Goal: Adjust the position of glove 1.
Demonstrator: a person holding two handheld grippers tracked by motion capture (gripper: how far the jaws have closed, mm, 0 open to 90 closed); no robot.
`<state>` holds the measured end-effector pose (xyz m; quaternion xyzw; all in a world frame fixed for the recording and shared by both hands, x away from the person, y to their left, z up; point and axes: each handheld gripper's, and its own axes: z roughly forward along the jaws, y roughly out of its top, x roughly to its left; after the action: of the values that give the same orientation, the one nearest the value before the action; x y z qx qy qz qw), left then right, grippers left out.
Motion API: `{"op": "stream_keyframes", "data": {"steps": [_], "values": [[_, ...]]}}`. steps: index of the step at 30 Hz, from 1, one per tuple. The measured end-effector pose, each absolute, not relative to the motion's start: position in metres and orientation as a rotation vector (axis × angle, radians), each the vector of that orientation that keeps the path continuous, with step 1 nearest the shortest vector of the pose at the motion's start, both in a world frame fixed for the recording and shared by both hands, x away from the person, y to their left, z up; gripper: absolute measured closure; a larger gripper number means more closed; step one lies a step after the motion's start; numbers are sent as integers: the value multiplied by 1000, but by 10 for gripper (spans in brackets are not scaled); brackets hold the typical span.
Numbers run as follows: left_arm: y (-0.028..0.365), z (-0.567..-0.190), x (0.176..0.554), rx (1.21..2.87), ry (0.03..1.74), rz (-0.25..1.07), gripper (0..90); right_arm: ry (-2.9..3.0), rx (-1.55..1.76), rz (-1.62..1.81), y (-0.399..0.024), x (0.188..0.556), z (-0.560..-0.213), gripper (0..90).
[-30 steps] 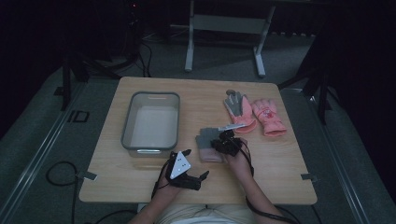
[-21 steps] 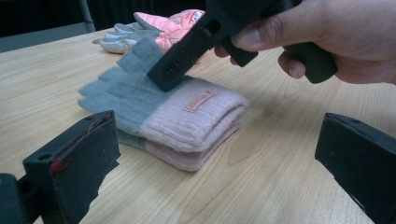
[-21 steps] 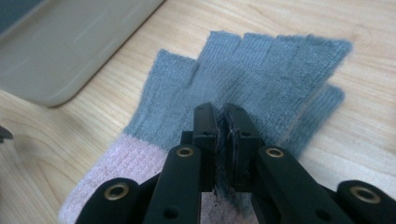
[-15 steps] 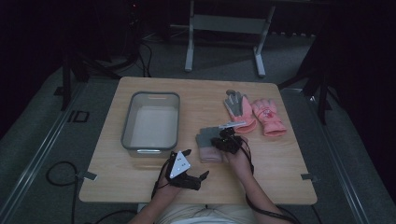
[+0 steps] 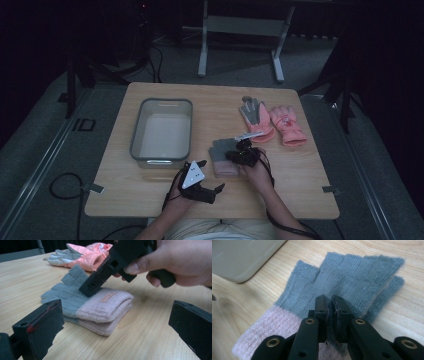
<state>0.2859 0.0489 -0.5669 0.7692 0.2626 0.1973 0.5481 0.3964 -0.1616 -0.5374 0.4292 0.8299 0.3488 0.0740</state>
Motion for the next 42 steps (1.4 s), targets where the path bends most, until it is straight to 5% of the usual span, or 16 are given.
{"op": "stream_keyframes", "data": {"steps": [5, 13, 21, 31, 32, 42], "values": [[39, -554, 290, 1861, 586, 480, 0, 2420, 1288, 1120, -173, 395, -516, 685], [19, -535, 309, 1994, 534, 396, 54, 2337, 1325, 1144, -188, 409, -499, 679], [0, -543, 325, 2230, 352, 484, 145, 2333, 1425, 1103, -192, 426, -509, 655], [-1, -558, 329, 2311, 285, 589, 361, 2352, 1543, 1064, -188, 440, -533, 537], [-1, -558, 329, 2310, 289, 596, 456, 2359, 1560, 1044, -186, 440, -536, 524], [8, -558, 338, 2274, 305, 484, 696, 2396, 1622, 1082, -179, 441, -547, 538]]}}
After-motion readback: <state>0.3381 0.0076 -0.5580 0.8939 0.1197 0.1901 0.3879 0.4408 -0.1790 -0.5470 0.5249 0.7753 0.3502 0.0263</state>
